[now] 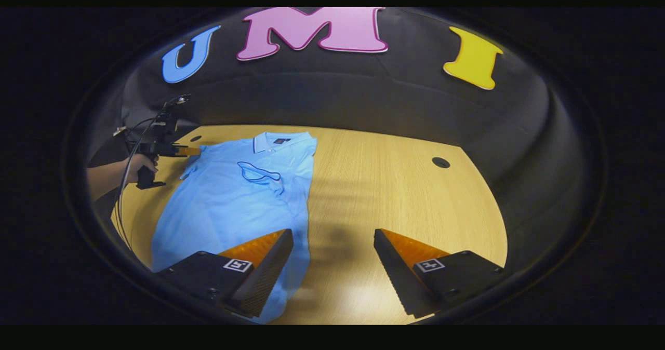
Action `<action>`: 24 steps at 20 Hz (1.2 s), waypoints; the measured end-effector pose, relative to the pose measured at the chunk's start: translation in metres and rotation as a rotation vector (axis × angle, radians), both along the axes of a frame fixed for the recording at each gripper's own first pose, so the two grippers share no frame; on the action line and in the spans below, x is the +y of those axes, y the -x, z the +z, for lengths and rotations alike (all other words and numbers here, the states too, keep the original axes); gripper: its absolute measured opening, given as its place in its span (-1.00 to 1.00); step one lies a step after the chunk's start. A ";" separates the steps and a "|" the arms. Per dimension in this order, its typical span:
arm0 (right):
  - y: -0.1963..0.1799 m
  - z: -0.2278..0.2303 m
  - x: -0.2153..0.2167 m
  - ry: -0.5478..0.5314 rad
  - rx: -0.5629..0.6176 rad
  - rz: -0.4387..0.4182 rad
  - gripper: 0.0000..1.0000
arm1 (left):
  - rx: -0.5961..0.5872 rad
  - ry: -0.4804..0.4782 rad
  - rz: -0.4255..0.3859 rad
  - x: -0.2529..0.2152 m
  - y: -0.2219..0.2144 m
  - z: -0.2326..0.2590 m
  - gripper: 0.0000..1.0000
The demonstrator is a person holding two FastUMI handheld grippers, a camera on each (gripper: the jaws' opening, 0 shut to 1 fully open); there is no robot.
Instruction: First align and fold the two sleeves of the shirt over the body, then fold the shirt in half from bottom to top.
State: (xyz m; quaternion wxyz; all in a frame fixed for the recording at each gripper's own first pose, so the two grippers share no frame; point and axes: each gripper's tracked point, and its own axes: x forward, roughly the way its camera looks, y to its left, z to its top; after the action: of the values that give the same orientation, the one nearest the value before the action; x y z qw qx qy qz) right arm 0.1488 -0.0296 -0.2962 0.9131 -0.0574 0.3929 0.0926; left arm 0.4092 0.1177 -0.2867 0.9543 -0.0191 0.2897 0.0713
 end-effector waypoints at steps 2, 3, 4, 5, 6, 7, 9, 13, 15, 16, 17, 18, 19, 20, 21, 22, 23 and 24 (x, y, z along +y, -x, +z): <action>0.004 0.003 -0.003 -0.002 -0.002 -0.005 0.95 | -0.040 0.004 -0.030 -0.019 -0.004 0.024 -0.87; 0.006 0.004 -0.003 -0.004 -0.004 -0.004 0.95 | -0.058 0.004 -0.056 -0.031 -0.006 0.035 -0.88; 0.009 0.006 -0.002 -0.005 -0.006 -0.003 0.95 | -0.076 0.009 -0.090 -0.047 -0.007 0.047 -0.89; 0.012 0.008 -0.002 -0.006 -0.009 -0.004 0.95 | -0.095 0.014 -0.128 -0.067 -0.009 0.058 -0.89; 0.016 0.009 -0.002 -0.009 -0.010 -0.005 0.95 | -0.111 0.016 -0.163 -0.086 -0.009 0.068 -0.88; 0.021 0.010 -0.001 -0.013 -0.011 -0.007 0.95 | -0.119 0.021 -0.196 -0.107 -0.008 0.074 -0.89; 0.034 0.011 0.000 -0.025 -0.005 -0.011 0.95 | -0.133 0.035 -0.267 -0.152 -0.003 0.085 -0.88; 0.067 0.010 0.000 -0.046 0.011 -0.027 0.95 | -0.159 0.085 -0.362 -0.215 0.034 0.104 0.77; 0.082 0.011 0.003 -0.051 0.018 -0.034 0.95 | -0.182 0.089 -0.360 -0.214 0.058 0.111 0.84; 0.090 0.013 0.003 -0.048 0.018 -0.038 0.95 | -0.200 0.095 -0.351 -0.207 0.078 0.116 0.94; 0.096 0.012 0.004 -0.046 0.022 -0.043 0.95 | -0.205 0.100 -0.342 -0.201 0.097 0.119 0.96; 0.104 0.011 0.006 -0.053 0.029 -0.049 0.92 | -0.209 0.102 -0.331 -0.194 0.117 0.120 0.95; 0.112 0.010 0.010 -0.068 0.039 -0.053 0.92 | -0.208 0.105 -0.317 -0.186 0.137 0.119 0.94; 0.120 0.007 0.015 -0.081 0.056 -0.055 0.90 | -0.204 0.108 -0.300 -0.178 0.159 0.119 0.95; 0.128 0.006 0.018 -0.091 0.070 -0.059 0.98 | -0.197 0.110 -0.291 -0.171 0.183 0.117 0.95; 0.136 0.005 0.022 -0.101 0.082 -0.064 0.98 | -0.185 0.104 -0.283 -0.164 0.207 0.113 0.94; 0.144 0.005 0.025 -0.109 0.091 -0.067 0.98 | -0.166 0.094 -0.274 -0.155 0.233 0.108 0.95; 0.153 0.004 0.029 -0.112 0.102 -0.068 0.96 | -0.141 0.082 -0.266 -0.148 0.259 0.100 0.95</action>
State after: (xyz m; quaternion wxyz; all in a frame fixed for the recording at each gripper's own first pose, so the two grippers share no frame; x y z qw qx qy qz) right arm -0.0045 -0.0010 -0.2922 0.8962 0.0120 0.4350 0.0864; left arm 0.1507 -0.0306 -0.1868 0.9717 -0.0248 0.2245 -0.0690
